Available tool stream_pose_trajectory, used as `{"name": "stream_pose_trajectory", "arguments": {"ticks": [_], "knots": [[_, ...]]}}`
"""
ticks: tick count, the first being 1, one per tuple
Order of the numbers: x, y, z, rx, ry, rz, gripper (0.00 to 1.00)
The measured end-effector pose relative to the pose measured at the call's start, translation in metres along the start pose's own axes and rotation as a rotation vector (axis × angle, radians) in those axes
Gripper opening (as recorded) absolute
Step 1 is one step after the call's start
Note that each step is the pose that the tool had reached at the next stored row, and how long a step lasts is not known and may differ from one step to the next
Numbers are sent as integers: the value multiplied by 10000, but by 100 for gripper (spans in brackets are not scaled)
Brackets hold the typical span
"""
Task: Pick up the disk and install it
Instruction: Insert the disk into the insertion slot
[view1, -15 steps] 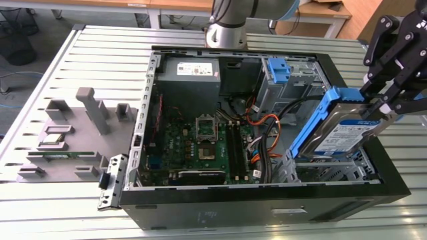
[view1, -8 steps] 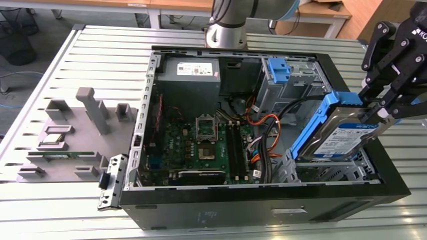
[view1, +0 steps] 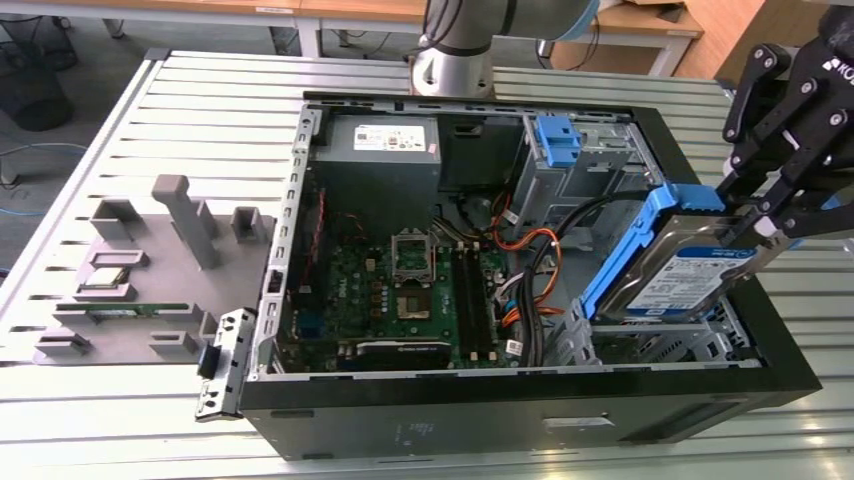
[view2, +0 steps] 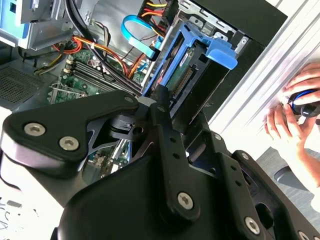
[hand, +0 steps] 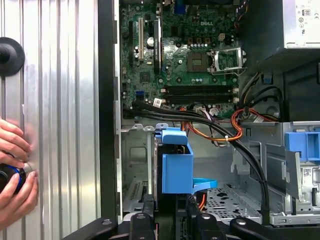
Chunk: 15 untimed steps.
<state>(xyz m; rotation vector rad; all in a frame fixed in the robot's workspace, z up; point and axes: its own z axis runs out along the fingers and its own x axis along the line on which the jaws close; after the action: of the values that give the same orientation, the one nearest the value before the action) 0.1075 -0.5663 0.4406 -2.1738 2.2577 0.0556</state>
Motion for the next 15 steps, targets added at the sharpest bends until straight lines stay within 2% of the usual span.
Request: {"name": "stream_pose_trajectory", "arguments": {"ticks": [8, 9, 13, 15], "knots": [[5, -2, 143, 64, -4, -1, 35], [6, -4, 188, 81, -4, -2, 35], [8, -5, 260, 107, -6, -2, 35], [8, -5, 276, 116, -4, -2, 35]]}}
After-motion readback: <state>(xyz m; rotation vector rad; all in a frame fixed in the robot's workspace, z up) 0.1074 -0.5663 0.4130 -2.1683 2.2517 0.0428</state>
